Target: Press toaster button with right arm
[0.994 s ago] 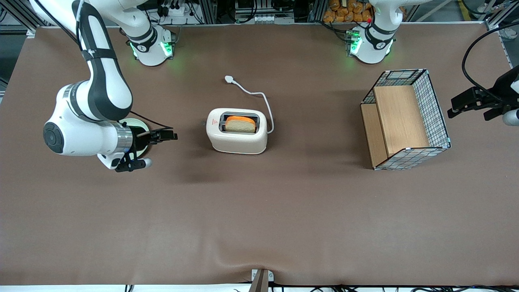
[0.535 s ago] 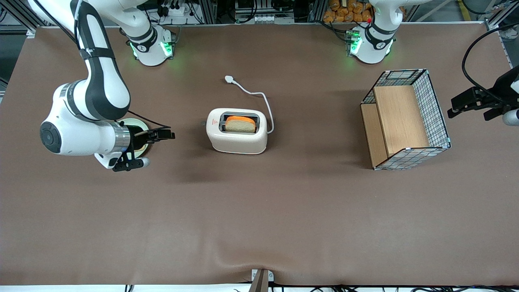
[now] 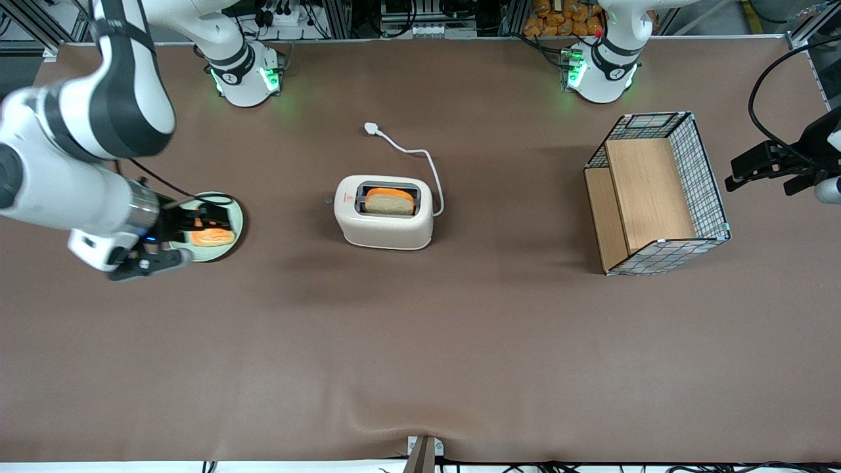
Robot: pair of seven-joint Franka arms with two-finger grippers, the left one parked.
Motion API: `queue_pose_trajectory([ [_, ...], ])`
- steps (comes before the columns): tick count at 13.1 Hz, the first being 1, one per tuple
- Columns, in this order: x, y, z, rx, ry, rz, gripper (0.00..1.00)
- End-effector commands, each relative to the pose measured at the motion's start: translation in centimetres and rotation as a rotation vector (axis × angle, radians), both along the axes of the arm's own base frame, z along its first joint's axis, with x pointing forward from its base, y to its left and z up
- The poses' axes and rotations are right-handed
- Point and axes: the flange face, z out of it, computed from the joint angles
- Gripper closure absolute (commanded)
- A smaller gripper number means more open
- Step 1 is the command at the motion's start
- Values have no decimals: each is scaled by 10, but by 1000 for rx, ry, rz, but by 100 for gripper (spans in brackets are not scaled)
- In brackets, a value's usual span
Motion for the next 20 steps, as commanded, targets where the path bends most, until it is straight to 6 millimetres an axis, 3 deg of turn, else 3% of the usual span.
queue_pose_trajectory([
  [1,-10,-31,32,-37,-23,-27,0],
  [7,-43,-92,83,-51,-24,-96,0],
  [9,-47,-107,87,-51,-12,-134,0],
  [14,-58,-119,109,-33,-25,-225,0],
  [20,-92,-131,147,-20,-44,-234,0],
])
